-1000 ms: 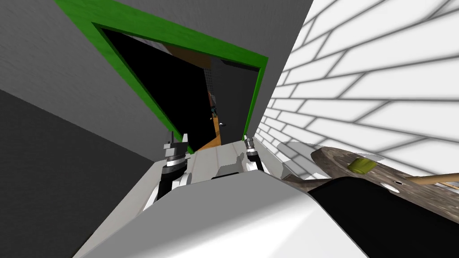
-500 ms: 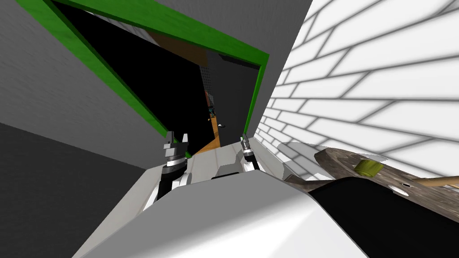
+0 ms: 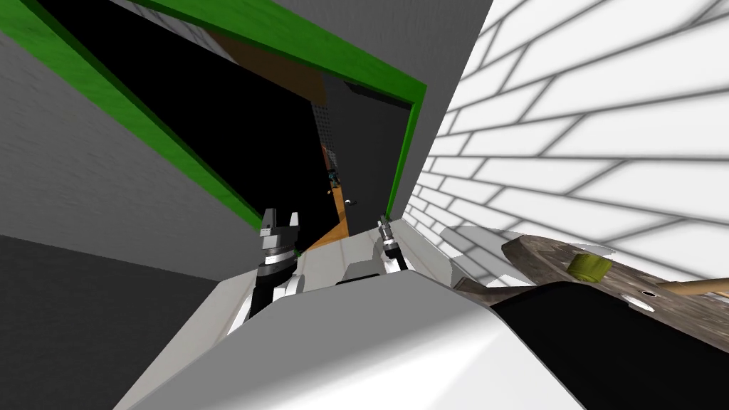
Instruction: Push the door open
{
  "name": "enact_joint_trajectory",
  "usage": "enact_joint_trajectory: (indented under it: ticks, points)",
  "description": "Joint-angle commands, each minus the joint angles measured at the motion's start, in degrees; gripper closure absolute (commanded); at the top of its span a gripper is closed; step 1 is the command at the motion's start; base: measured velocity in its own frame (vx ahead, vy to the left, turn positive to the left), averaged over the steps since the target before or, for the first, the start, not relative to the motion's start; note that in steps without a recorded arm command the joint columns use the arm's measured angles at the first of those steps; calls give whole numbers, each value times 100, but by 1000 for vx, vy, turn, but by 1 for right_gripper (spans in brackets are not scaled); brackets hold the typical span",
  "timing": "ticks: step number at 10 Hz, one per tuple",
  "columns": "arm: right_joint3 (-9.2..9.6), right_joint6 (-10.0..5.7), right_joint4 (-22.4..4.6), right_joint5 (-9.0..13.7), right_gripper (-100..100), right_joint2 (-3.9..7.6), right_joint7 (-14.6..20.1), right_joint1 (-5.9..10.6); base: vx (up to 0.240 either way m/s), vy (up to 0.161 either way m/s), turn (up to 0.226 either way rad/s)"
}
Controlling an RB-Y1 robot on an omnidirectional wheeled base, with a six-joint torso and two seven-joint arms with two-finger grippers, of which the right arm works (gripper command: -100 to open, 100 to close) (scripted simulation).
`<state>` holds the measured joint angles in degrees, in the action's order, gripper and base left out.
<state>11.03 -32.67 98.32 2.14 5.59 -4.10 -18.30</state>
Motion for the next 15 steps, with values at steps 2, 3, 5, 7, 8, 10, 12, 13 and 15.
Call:
enact_joint_trajectory:
  ticks: [2, 3, 5, 7, 8, 10, 12, 13, 15]
  points:
    - [143, -71, -371, -1, -100, 39, 75, 162, 102, 36, -82]
    - [184, -93, -476, -2, -100, 47, 95, 204, 143, 55, -85]
    - [266, -138, -685, -4, -100, 62, 135, 288, 100, 36, -49]
    - [348, -182, -894, -5, -100, 77, 176, 373, 87, 22, -67]
    - [390, -205, -998, -6, -100, 85, 196, 415, 89, 35, -56]
    - [472, -249, -1207, -8, -100, 96, 236, 500, 110, 35, -60]
    - [554, -294, -1416, -10, -100, 106, 277, 584, 91, 53, -61]
    - [595, -316, -1521, -11, -100, 111, 297, 626, 80, 43, -61]
    - [677, -361, -1730, -13, -100, 121, 337, 711, 93, 32, -62]
